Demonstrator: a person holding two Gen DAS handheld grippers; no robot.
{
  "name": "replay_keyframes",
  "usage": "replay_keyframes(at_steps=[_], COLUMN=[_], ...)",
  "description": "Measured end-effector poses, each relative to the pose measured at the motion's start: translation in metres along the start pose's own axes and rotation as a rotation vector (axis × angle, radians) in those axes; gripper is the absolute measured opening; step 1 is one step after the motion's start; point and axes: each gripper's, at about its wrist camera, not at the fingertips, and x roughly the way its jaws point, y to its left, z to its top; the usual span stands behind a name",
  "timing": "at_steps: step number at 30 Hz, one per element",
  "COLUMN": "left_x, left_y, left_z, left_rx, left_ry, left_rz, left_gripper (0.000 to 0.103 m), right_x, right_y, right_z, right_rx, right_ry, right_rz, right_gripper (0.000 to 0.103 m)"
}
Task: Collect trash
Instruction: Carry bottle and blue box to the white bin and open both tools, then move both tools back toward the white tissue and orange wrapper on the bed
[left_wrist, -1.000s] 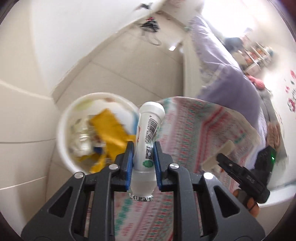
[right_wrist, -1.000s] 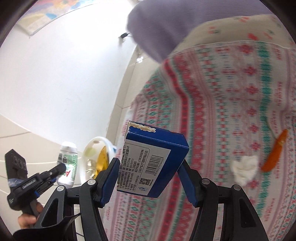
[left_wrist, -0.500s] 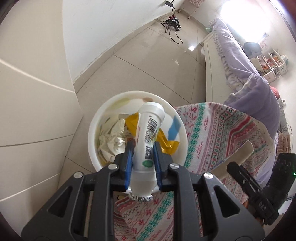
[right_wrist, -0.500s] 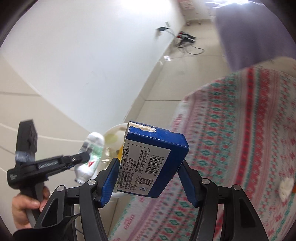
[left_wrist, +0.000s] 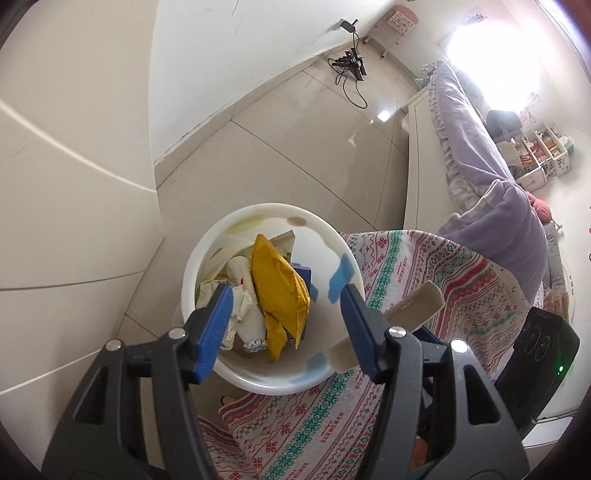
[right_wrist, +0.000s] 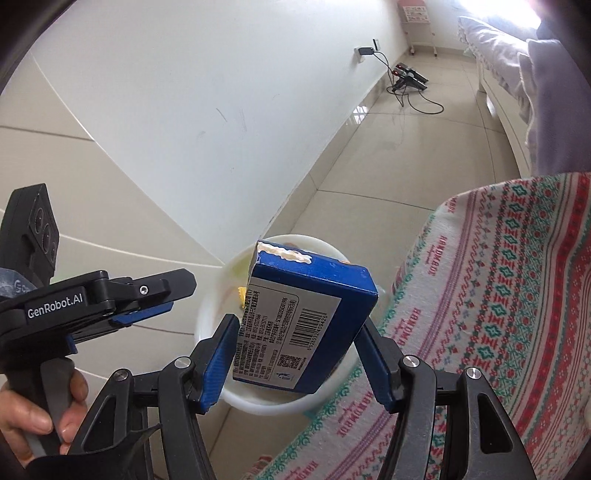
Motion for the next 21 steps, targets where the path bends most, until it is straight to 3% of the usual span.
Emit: replay_keyframes(at_steps=[4, 6, 11, 21], left_x=[-0.002, -0.005, -0.008, -0.009], left_y=[-0.001, -0.002, -0.007, -0.056], left_z=[0.001, 0.000, -0.001, -0.020], left_rx=[-0.022, -0.029, -0.015, 0.082], left_ry=[-0.006, -0.016, -0.023, -0.015], left_rz=[-0.010, -0.013, -0.010, -0.023], left_gripper=[0.062, 0.062, 0.062, 0.062], right_x=[0.016, 0.028, 0.039, -0.026], right_y=[0.012, 0.018, 0.014, -0.041], right_z=[0.004, 0.004, 0.004, 0.001], right_rx=[-0.078, -0.121, -0.127, 0.064], right_ry=[-0.020, -0.013, 0.006, -0.024], right_rz=[-0.034, -0.037, -0.013, 0.006], right_gripper=[0.068, 0.078, 0.078, 0.078])
